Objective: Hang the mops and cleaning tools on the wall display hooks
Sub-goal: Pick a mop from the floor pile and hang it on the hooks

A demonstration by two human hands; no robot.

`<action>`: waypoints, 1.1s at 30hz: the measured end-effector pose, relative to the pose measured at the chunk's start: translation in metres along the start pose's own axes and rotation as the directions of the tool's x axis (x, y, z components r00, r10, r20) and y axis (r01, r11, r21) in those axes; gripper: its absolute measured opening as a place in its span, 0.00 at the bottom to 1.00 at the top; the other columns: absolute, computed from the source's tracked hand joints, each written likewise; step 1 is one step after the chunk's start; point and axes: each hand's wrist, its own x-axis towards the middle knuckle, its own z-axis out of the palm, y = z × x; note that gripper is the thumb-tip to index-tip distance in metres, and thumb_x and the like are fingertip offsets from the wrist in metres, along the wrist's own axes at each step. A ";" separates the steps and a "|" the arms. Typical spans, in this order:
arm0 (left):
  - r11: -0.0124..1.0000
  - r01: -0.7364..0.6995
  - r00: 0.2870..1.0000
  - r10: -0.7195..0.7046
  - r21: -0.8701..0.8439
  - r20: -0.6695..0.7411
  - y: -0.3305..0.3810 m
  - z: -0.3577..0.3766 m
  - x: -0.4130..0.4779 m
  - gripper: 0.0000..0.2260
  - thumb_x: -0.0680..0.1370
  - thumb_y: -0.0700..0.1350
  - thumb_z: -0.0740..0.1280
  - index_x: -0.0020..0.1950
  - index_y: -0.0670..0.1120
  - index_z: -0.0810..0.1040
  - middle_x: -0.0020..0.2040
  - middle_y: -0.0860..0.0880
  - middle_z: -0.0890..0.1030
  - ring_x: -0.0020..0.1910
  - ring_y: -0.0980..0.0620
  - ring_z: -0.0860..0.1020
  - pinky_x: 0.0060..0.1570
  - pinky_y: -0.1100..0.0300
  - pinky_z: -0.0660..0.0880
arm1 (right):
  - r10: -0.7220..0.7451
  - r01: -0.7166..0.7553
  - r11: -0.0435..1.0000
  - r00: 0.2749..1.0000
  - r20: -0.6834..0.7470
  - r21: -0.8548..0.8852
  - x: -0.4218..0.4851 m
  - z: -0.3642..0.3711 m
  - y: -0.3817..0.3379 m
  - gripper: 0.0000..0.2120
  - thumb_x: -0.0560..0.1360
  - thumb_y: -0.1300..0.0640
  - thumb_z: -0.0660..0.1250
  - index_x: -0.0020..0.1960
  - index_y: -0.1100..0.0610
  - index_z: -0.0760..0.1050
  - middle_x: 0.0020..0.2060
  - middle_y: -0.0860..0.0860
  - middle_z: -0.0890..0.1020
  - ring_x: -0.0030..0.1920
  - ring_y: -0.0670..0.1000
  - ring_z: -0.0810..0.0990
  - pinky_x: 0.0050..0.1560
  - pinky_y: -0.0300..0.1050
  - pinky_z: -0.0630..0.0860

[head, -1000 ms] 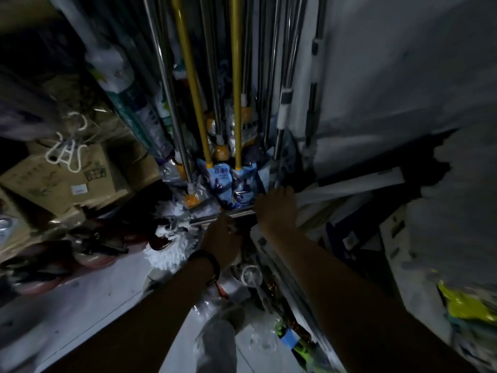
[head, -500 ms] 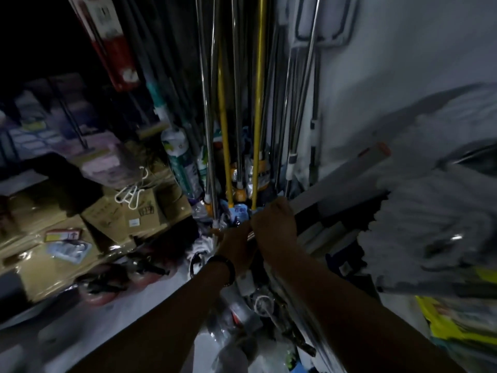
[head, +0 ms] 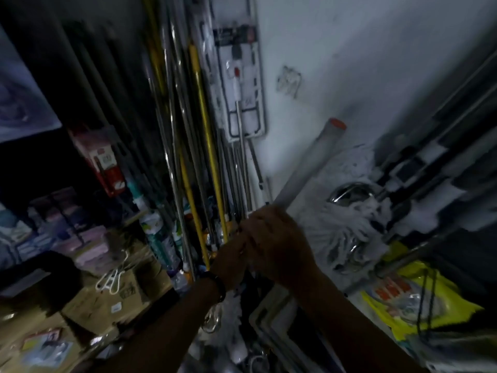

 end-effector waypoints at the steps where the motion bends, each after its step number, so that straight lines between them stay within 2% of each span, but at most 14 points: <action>1: 0.998 -0.016 1.000 0.016 -0.066 0.008 0.010 -0.003 0.003 0.14 0.84 0.46 0.65 0.69 0.58 0.75 0.66 0.53 0.81 0.65 0.56 0.80 0.64 0.61 0.76 | 0.172 -0.164 0.984 0.978 -0.120 0.073 0.007 -0.024 -0.001 0.04 0.77 0.59 0.72 0.49 0.60 0.80 0.47 0.55 0.81 0.50 0.55 0.78 0.52 0.46 0.76; 3: 0.998 -0.012 1.000 0.012 -0.064 0.000 0.036 -0.011 0.009 0.13 0.84 0.44 0.65 0.63 0.61 0.75 0.57 0.59 0.82 0.54 0.65 0.80 0.54 0.73 0.75 | 0.490 -0.439 0.871 0.782 -0.385 0.220 0.018 -0.066 0.012 0.09 0.76 0.57 0.74 0.50 0.58 0.75 0.44 0.51 0.76 0.45 0.50 0.74 0.47 0.40 0.73; 5: 0.997 -0.073 0.997 0.073 -0.032 0.004 0.072 -0.018 0.015 0.12 0.85 0.42 0.64 0.60 0.60 0.74 0.52 0.60 0.80 0.48 0.63 0.78 0.46 0.74 0.74 | 0.661 -0.566 0.750 0.642 -0.388 0.342 0.034 -0.101 0.019 0.16 0.76 0.50 0.76 0.54 0.56 0.73 0.44 0.49 0.75 0.43 0.48 0.74 0.44 0.37 0.72; 9: 0.974 -0.223 0.974 0.222 0.026 0.036 0.131 -0.025 0.018 0.05 0.84 0.50 0.65 0.57 0.51 0.78 0.48 0.51 0.81 0.45 0.54 0.79 0.49 0.51 0.78 | 0.707 -0.516 0.674 0.657 -0.260 0.529 0.074 -0.160 0.033 0.17 0.77 0.46 0.76 0.57 0.54 0.74 0.46 0.45 0.81 0.43 0.40 0.82 0.40 0.28 0.74; 11: 0.958 -0.287 0.957 0.287 -0.008 0.029 0.160 -0.030 0.021 0.05 0.83 0.50 0.68 0.56 0.50 0.78 0.45 0.52 0.80 0.43 0.53 0.79 0.43 0.57 0.75 | 0.705 -0.495 0.669 0.659 -0.263 0.554 0.090 -0.185 0.037 0.16 0.78 0.47 0.75 0.57 0.54 0.74 0.43 0.45 0.82 0.41 0.39 0.83 0.41 0.33 0.80; 14: 0.927 -0.376 0.926 0.376 -0.013 0.042 0.203 -0.037 0.023 0.04 0.81 0.52 0.70 0.52 0.53 0.78 0.41 0.57 0.79 0.39 0.60 0.77 0.39 0.65 0.71 | 0.680 -0.445 0.708 0.640 -0.357 0.549 0.109 -0.223 0.041 0.13 0.79 0.46 0.74 0.57 0.51 0.76 0.40 0.46 0.83 0.40 0.46 0.86 0.42 0.53 0.87; 17: 0.911 -0.412 0.909 0.411 0.006 0.067 0.240 -0.047 0.030 0.12 0.76 0.58 0.75 0.53 0.52 0.80 0.43 0.55 0.83 0.41 0.61 0.81 0.43 0.61 0.77 | 0.684 -0.383 0.701 0.600 -0.415 0.601 0.121 -0.263 0.040 0.06 0.78 0.48 0.75 0.52 0.47 0.80 0.39 0.45 0.83 0.38 0.48 0.87 0.40 0.56 0.86; 20: 0.902 -0.429 0.895 0.432 -0.047 0.115 0.283 -0.053 0.031 0.14 0.73 0.54 0.79 0.56 0.54 0.82 0.47 0.57 0.85 0.46 0.66 0.82 0.51 0.69 0.79 | 0.674 -0.359 0.718 0.571 -0.469 0.596 0.133 -0.299 0.035 0.02 0.78 0.50 0.75 0.48 0.44 0.83 0.40 0.45 0.83 0.37 0.49 0.86 0.39 0.58 0.86; 22: 0.877 -0.467 0.864 0.480 -0.117 0.150 0.318 -0.054 0.023 0.16 0.75 0.50 0.78 0.61 0.56 0.80 0.51 0.58 0.86 0.50 0.64 0.83 0.49 0.73 0.77 | 0.635 -0.370 0.765 0.568 -0.524 0.527 0.139 -0.319 0.032 0.01 0.78 0.49 0.74 0.49 0.46 0.84 0.39 0.42 0.83 0.35 0.47 0.85 0.39 0.55 0.85; 24: 0.843 -0.445 0.852 0.502 -0.303 0.146 0.352 -0.051 0.013 0.16 0.78 0.45 0.75 0.65 0.50 0.78 0.54 0.47 0.87 0.48 0.47 0.87 0.45 0.61 0.82 | 0.605 -0.378 0.793 0.575 -0.550 0.478 0.147 -0.336 0.028 0.05 0.78 0.48 0.73 0.50 0.48 0.84 0.37 0.41 0.83 0.34 0.46 0.85 0.39 0.53 0.85; 26: 0.758 -0.534 0.806 0.590 -0.374 0.044 0.382 -0.050 0.003 0.12 0.79 0.50 0.72 0.61 0.48 0.80 0.47 0.42 0.87 0.37 0.37 0.85 0.37 0.53 0.82 | 0.598 -0.385 0.800 0.571 -0.562 0.459 0.152 -0.355 0.027 0.07 0.78 0.47 0.72 0.51 0.49 0.84 0.35 0.43 0.83 0.35 0.45 0.85 0.40 0.52 0.85; 28: 0.682 -0.570 0.773 0.634 -0.458 -0.018 0.411 -0.046 -0.001 0.10 0.80 0.52 0.70 0.57 0.49 0.81 0.43 0.40 0.86 0.31 0.37 0.82 0.33 0.52 0.80 | 0.595 -0.398 0.803 0.569 -0.568 0.443 0.157 -0.377 0.030 0.04 0.79 0.48 0.72 0.47 0.47 0.81 0.35 0.43 0.82 0.37 0.41 0.84 0.40 0.42 0.84; 30: 0.644 -0.596 0.738 0.675 -0.480 -0.012 0.437 -0.045 -0.002 0.04 0.82 0.48 0.68 0.54 0.52 0.82 0.41 0.39 0.85 0.30 0.36 0.81 0.32 0.51 0.79 | 0.599 -0.396 0.801 0.563 -0.570 0.449 0.163 -0.403 0.030 0.09 0.80 0.51 0.72 0.44 0.42 0.74 0.32 0.40 0.80 0.36 0.32 0.81 0.34 0.26 0.74; 33: 0.611 -0.634 0.699 0.715 -0.474 -0.014 0.475 -0.046 0.002 0.06 0.84 0.46 0.66 0.54 0.54 0.82 0.42 0.41 0.85 0.30 0.39 0.80 0.33 0.46 0.80 | 0.572 -0.417 0.819 0.553 -0.606 0.393 0.174 -0.444 0.035 0.08 0.80 0.51 0.72 0.49 0.43 0.73 0.28 0.41 0.80 0.32 0.29 0.78 0.32 0.23 0.70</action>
